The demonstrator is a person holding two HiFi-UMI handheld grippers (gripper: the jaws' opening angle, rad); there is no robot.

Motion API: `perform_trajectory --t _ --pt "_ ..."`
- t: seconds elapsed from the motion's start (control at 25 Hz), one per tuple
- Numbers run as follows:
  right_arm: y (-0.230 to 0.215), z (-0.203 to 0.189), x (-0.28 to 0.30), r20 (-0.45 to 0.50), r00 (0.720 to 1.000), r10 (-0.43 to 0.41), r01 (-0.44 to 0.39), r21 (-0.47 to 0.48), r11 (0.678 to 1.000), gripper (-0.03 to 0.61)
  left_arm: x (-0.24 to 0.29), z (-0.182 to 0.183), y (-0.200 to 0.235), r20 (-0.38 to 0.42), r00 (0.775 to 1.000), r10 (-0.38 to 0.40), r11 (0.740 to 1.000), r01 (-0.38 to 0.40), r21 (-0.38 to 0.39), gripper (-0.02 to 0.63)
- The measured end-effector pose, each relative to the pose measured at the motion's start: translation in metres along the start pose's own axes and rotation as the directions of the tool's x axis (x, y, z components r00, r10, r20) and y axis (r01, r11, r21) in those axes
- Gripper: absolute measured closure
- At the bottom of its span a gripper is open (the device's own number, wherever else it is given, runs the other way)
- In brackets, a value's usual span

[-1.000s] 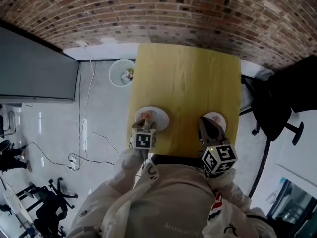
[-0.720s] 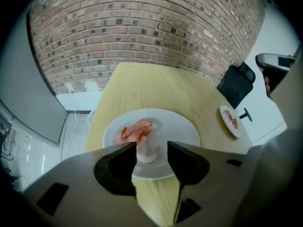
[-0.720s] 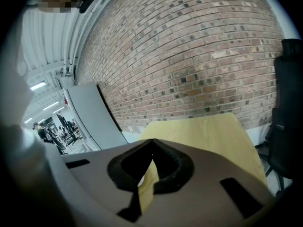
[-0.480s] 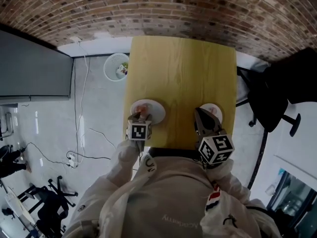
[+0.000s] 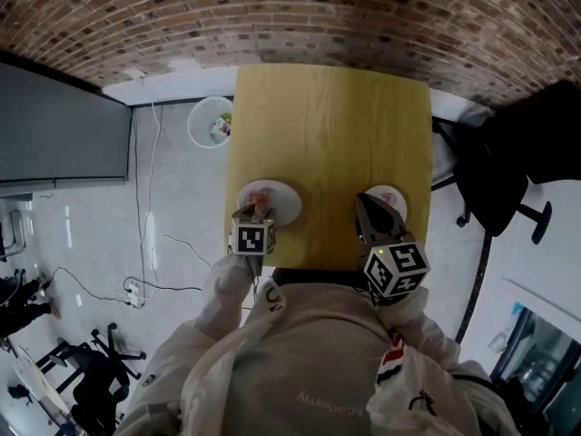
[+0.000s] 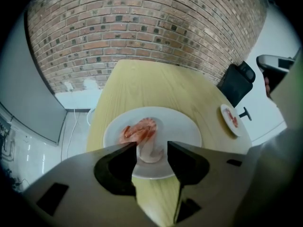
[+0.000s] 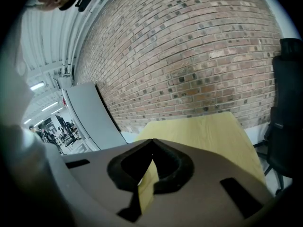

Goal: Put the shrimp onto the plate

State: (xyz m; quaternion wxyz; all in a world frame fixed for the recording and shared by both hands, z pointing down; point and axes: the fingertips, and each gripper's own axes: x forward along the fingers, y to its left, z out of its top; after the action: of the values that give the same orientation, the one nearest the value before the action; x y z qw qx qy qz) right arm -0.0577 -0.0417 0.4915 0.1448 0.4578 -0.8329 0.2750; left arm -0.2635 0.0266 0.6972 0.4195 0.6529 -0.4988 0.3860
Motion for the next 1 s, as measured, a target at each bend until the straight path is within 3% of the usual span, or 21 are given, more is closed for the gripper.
perform_trajectory --t 0.48,1.0 --pt "-0.004 -0.002 -0.007 0.003 1.0 -0.012 0.012 0.009 1.0 0.554 0.001 0.007 -0.003 0.024 0.999 0.039 0.998 -0.04 0.049 0.433" --pt "-0.014 -0.005 -0.019 0.009 1.0 -0.024 0.023 0.02 1.0 0.554 -0.001 0.003 -0.016 0.025 0.999 0.04 0.998 -0.041 0.038 0.456"
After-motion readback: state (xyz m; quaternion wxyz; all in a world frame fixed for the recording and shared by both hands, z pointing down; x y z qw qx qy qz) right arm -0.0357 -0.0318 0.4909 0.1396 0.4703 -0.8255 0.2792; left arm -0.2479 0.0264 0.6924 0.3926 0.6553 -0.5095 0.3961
